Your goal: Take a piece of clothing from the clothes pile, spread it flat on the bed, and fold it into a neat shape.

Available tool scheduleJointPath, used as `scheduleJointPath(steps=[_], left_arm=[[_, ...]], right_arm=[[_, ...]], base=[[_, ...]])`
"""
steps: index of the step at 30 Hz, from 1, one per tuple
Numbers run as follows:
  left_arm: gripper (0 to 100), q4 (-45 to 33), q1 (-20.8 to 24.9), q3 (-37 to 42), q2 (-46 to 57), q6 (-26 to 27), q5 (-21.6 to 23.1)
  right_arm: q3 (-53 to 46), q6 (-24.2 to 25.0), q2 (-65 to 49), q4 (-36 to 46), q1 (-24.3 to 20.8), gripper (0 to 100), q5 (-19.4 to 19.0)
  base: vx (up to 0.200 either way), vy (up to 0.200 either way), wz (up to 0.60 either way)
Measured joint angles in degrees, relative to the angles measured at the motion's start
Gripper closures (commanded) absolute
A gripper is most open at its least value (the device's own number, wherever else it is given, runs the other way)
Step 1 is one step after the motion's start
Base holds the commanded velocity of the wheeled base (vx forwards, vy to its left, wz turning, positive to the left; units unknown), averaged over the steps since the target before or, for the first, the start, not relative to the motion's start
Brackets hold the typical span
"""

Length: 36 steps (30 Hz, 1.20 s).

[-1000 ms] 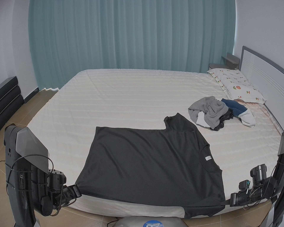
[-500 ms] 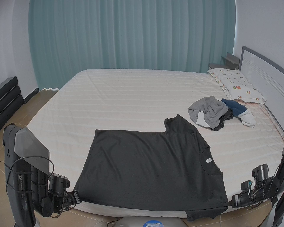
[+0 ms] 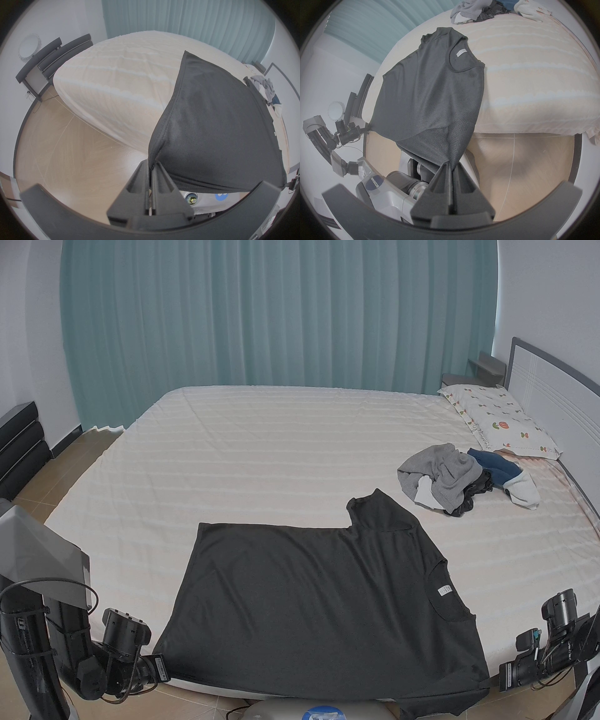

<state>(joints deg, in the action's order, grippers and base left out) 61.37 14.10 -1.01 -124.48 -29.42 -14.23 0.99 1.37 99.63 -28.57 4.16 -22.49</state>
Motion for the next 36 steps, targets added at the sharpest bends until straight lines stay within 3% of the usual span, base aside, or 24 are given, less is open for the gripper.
scheduleJointPath(steps=[4,7,13,17,24,36], left_arm=[[100,-5.42,1.49,0.02,2.45,-0.02,-0.20],[100,-5.32,2.21,0.02,4.17,-0.20,-0.09],[100,6.31,0.94,0.00,5.62,-1.18,2.02],[100,10.80,-1.32,-0.26,5.81,-3.73,3.43],[100,11.81,-2.71,-4.13,5.57,-11.41,5.56],[100,11.98,-2.73,-11.12,3.91,-17.71,7.14]], right_arm=[[0.00,-0.61,-3.41,1.89,0.02,100,-0.17],[0.00,-0.71,-4.74,2.00,0.28,100,-0.94],[0.00,-0.22,-6.41,-1.43,0.59,100,-3.10],[0.24,2.55,-6.83,-7.08,0.68,100,-4.63],[6.69,12.26,-7.00,-8.53,-0.88,100,-5.40],[16.48,13.36,-1.34,-8.62,-2.47,100,-5.03]], base=[[0.000,0.000,0.00],[0.000,0.000,0.00],[0.000,0.000,0.00],[0.000,0.000,0.00],[0.000,0.000,0.00],[0.000,0.000,0.00]])
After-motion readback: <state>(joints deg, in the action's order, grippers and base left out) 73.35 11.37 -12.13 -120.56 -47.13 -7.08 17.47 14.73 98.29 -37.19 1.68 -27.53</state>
